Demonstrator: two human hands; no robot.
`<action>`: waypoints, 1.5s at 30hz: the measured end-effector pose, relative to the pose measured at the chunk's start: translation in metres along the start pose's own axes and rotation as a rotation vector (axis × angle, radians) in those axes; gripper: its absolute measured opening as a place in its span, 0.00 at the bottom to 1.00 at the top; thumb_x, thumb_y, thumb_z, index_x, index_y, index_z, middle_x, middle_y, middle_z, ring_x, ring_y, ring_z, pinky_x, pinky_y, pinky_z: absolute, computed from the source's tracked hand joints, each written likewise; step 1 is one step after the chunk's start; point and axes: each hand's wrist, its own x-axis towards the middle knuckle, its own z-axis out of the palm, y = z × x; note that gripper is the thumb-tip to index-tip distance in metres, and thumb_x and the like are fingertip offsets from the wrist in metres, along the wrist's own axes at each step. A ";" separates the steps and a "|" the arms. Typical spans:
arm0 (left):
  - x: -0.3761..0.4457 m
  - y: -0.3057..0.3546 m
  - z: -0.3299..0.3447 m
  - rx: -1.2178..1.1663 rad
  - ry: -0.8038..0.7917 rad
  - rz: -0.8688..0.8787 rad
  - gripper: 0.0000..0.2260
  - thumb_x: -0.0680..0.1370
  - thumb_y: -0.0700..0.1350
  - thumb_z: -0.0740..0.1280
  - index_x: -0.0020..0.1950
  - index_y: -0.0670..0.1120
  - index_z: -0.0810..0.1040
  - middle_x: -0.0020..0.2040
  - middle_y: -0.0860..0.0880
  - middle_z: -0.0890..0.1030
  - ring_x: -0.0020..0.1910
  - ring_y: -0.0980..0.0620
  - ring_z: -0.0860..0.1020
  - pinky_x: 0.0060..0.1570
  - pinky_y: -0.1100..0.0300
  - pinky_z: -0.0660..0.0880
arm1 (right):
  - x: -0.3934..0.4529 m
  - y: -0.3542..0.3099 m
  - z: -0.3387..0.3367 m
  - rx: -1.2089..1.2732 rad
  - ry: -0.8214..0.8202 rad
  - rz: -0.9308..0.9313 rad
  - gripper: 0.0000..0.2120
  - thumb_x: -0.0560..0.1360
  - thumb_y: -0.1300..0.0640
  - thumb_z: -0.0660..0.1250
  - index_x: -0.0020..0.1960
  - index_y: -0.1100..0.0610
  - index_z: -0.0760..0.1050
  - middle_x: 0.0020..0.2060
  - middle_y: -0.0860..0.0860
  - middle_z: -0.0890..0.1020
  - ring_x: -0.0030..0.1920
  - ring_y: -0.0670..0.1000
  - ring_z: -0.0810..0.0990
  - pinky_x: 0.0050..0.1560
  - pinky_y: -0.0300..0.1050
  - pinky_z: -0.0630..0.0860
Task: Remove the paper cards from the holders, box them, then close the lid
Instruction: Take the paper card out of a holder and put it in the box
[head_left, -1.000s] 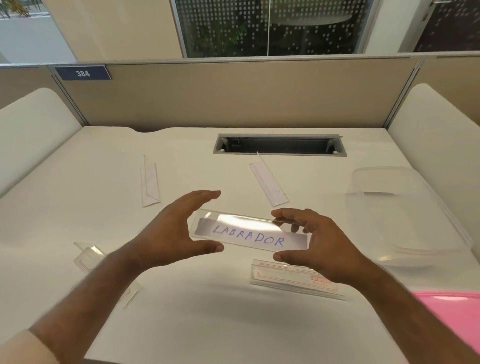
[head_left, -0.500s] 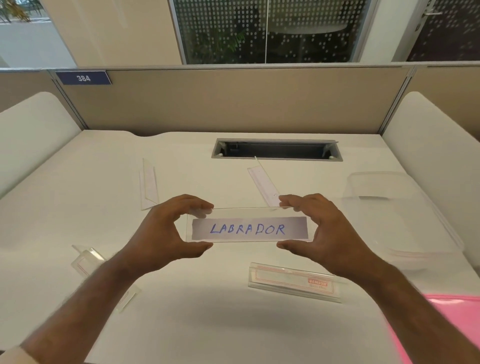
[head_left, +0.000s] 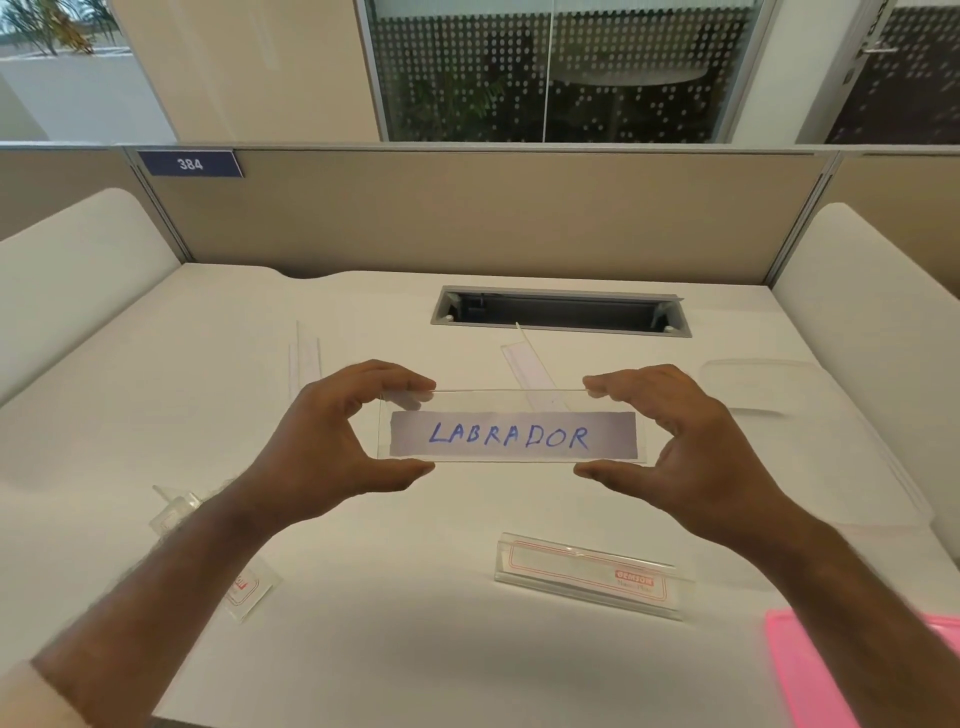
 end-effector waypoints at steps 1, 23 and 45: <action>0.001 0.001 0.000 0.002 0.002 0.000 0.26 0.62 0.52 0.80 0.58 0.59 0.79 0.55 0.59 0.82 0.59 0.52 0.78 0.50 0.53 0.76 | 0.000 0.000 -0.001 -0.001 0.001 0.002 0.32 0.63 0.40 0.73 0.65 0.49 0.74 0.59 0.42 0.77 0.58 0.45 0.72 0.54 0.43 0.72; -0.001 -0.060 0.054 -0.070 0.018 -0.091 0.32 0.67 0.50 0.79 0.70 0.53 0.73 0.67 0.57 0.76 0.68 0.55 0.73 0.66 0.61 0.70 | -0.010 0.032 0.008 -0.173 -0.001 0.075 0.31 0.64 0.45 0.78 0.64 0.51 0.75 0.57 0.46 0.79 0.52 0.48 0.75 0.42 0.33 0.71; -0.001 -0.186 0.176 0.579 -0.223 -0.333 0.34 0.81 0.64 0.48 0.81 0.45 0.50 0.82 0.51 0.50 0.80 0.53 0.47 0.77 0.57 0.43 | -0.049 0.118 -0.068 -0.510 0.500 0.564 0.31 0.63 0.50 0.80 0.62 0.60 0.76 0.50 0.55 0.80 0.48 0.57 0.78 0.44 0.47 0.73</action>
